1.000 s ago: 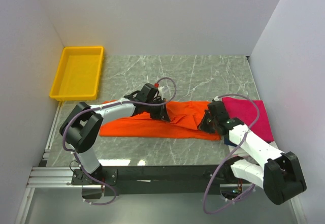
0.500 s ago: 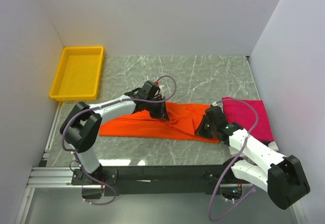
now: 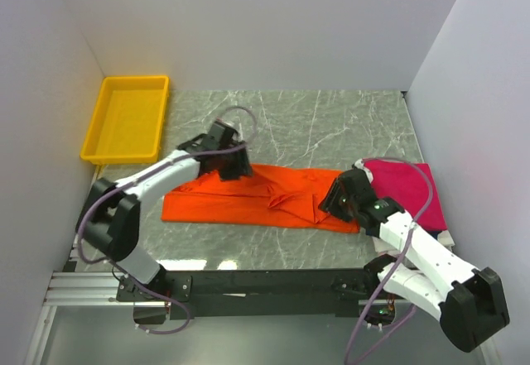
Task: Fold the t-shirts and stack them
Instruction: Fold the tshirt
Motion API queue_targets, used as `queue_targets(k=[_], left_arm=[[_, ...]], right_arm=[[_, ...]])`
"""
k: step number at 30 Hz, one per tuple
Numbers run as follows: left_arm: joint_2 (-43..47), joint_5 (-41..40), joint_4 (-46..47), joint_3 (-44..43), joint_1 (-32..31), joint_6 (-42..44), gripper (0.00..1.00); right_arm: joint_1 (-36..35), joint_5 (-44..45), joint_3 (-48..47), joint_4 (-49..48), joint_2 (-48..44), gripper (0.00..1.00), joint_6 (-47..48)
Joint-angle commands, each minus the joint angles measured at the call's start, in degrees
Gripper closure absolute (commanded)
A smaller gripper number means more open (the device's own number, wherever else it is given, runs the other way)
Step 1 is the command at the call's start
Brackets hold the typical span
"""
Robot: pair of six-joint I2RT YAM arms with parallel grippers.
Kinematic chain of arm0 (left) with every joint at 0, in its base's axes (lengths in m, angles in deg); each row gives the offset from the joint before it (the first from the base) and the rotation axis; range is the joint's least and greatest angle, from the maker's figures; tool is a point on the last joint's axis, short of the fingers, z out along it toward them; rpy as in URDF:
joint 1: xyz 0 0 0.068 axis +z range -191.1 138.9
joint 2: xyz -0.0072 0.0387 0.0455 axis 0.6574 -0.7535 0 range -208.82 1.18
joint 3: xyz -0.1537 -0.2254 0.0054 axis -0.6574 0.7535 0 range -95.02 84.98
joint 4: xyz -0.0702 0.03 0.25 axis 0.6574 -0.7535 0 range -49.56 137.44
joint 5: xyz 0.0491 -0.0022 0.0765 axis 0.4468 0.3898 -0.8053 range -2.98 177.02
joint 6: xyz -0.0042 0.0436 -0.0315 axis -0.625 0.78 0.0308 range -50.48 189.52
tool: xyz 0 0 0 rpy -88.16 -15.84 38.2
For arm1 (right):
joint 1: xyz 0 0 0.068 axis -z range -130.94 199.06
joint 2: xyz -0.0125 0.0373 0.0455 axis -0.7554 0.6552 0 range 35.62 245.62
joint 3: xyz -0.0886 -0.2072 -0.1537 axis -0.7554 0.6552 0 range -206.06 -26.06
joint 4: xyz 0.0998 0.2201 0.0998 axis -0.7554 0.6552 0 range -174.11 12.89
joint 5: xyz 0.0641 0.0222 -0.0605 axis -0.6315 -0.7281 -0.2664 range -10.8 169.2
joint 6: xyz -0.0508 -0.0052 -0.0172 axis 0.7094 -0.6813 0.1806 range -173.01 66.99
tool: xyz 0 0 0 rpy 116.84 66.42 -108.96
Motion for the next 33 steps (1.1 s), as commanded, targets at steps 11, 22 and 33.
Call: queue_targets(k=[11, 22, 33], left_arm=[[-8.3, -23.1, -7.9, -3.2, 11.9, -0.3, 0.57], [-9.5, -13.4, -4.1, 7.6, 11.7, -4.6, 0.63], [4.5, 8.2, 6.6, 26.1, 8.4, -21.4, 0.59]], right_arm=[[1.6, 4.6, -15.7, -7.6, 29.2, 0.47, -1.0], [5.9, 2.2, -30.1, -6.8, 48.0, 0.46, 1.6], [8.7, -2.5, -66.4, 7.1, 72.8, 0.46, 13.5]])
